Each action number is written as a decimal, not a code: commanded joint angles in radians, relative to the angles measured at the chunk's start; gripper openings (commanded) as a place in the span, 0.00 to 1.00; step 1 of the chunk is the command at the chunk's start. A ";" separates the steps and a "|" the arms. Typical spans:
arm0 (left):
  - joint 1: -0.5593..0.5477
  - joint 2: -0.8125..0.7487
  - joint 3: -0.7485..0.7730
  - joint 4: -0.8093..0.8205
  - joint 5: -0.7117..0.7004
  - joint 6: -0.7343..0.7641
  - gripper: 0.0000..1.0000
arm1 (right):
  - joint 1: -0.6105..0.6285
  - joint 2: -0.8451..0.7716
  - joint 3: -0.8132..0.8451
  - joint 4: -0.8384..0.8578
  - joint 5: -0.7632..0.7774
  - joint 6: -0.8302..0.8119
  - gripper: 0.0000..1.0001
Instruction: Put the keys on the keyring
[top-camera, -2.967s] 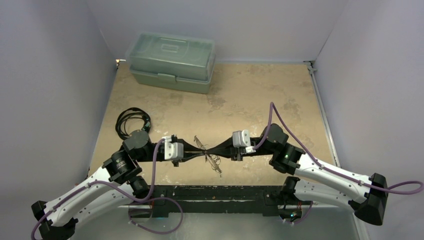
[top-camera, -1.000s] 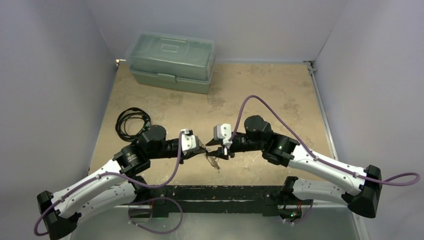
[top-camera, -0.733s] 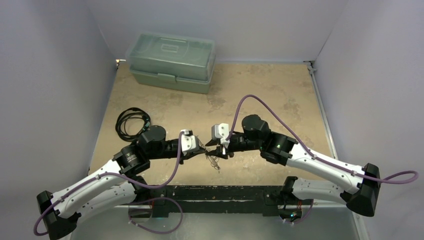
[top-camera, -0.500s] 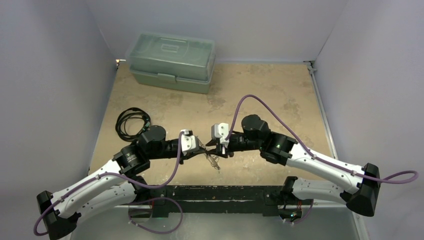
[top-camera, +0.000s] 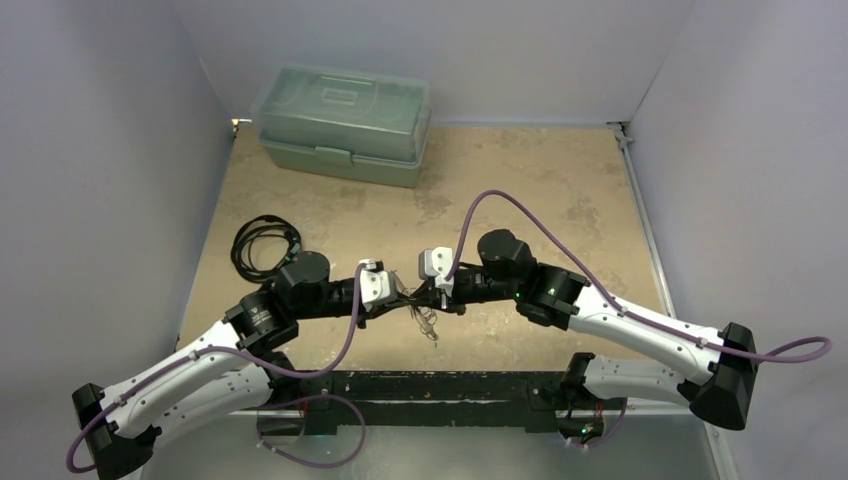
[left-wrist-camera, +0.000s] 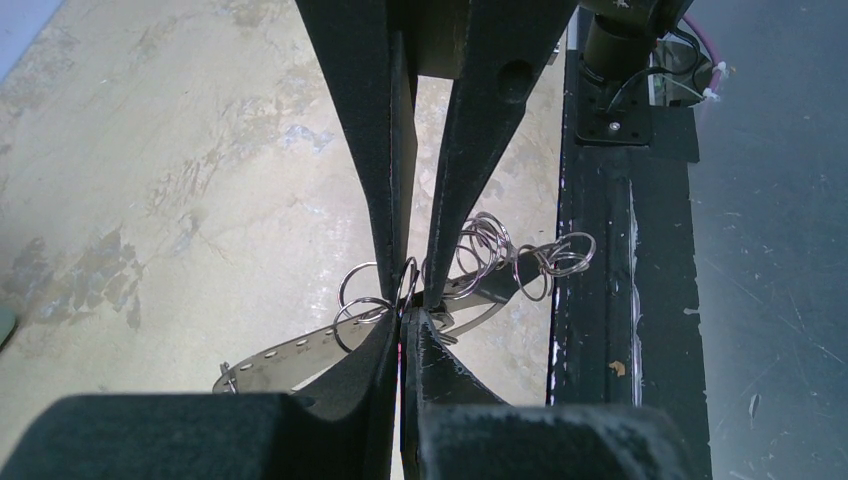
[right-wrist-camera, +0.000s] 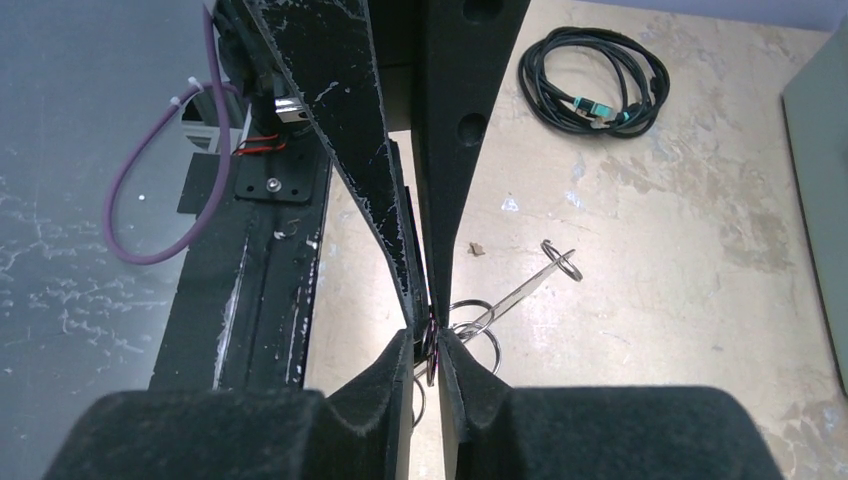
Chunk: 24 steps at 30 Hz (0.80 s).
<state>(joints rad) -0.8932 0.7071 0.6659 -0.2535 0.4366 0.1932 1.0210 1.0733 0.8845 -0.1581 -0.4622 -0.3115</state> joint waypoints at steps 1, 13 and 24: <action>-0.006 -0.011 0.029 0.039 -0.001 -0.017 0.00 | 0.004 -0.015 0.038 0.025 -0.001 -0.008 0.17; -0.007 -0.012 0.029 0.038 -0.005 -0.016 0.00 | 0.004 -0.025 0.034 0.032 -0.030 -0.003 0.23; -0.007 -0.015 0.027 0.040 -0.006 -0.017 0.00 | 0.004 -0.001 0.038 0.035 -0.034 -0.003 0.08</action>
<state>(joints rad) -0.8936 0.7067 0.6659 -0.2558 0.4335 0.1932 1.0206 1.0626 0.8845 -0.1551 -0.4664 -0.3149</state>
